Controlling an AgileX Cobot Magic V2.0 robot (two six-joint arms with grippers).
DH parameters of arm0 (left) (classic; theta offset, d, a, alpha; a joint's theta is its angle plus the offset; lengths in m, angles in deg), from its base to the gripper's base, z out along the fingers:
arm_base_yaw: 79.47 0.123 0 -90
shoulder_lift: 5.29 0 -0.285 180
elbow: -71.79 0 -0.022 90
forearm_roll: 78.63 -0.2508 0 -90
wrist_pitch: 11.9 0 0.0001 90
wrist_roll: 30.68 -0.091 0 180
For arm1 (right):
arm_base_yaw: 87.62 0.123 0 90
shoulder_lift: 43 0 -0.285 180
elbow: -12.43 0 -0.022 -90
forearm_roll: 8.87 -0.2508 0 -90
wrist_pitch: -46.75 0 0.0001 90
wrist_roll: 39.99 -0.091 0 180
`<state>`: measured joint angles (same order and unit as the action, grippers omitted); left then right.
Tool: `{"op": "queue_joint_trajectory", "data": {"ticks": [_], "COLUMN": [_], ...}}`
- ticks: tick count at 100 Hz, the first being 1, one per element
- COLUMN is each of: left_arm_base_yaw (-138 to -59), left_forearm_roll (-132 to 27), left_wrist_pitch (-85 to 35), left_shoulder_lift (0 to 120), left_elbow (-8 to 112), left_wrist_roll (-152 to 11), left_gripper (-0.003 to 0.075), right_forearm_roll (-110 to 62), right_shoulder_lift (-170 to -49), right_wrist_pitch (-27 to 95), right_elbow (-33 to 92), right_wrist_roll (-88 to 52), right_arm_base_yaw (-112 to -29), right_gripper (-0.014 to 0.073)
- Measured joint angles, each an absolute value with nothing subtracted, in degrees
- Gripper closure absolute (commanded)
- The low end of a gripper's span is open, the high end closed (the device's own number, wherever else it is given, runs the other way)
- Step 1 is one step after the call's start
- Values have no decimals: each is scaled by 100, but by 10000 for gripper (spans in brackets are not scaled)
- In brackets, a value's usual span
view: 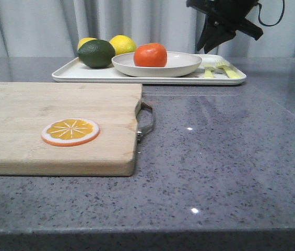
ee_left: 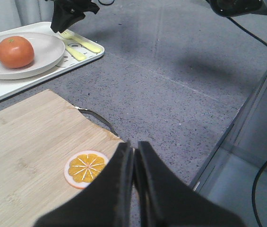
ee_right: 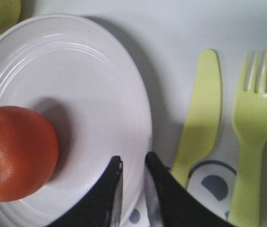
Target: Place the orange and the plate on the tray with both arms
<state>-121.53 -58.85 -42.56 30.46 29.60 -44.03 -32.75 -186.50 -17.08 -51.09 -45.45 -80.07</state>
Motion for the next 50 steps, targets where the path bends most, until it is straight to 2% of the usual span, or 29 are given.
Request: {"op": "queue_joint_trajectory", "data": {"ticks": [25, 50], "left_arm_base_yaw": [-12153, -12153], "left_forearm_roll": [-5885, -5885], "left_wrist_pitch": [-4256, -4256], "left_shoulder_lift": [3046, 3046], "left_elbow": [2960, 2960], "left_wrist_roll": [-4403, -4403], "left_gripper": [740, 740], "right_forearm_roll": [-2434, -2195], "right_shoulder_lift": [-18499, -17972], "right_wrist_pitch": [-2234, -2424], "right_elbow": [-5120, -5120], "right_wrist_roll": [-4532, -4532], "right_arm_base_yaw": [-7962, -7860], "right_gripper": [613, 631]}}
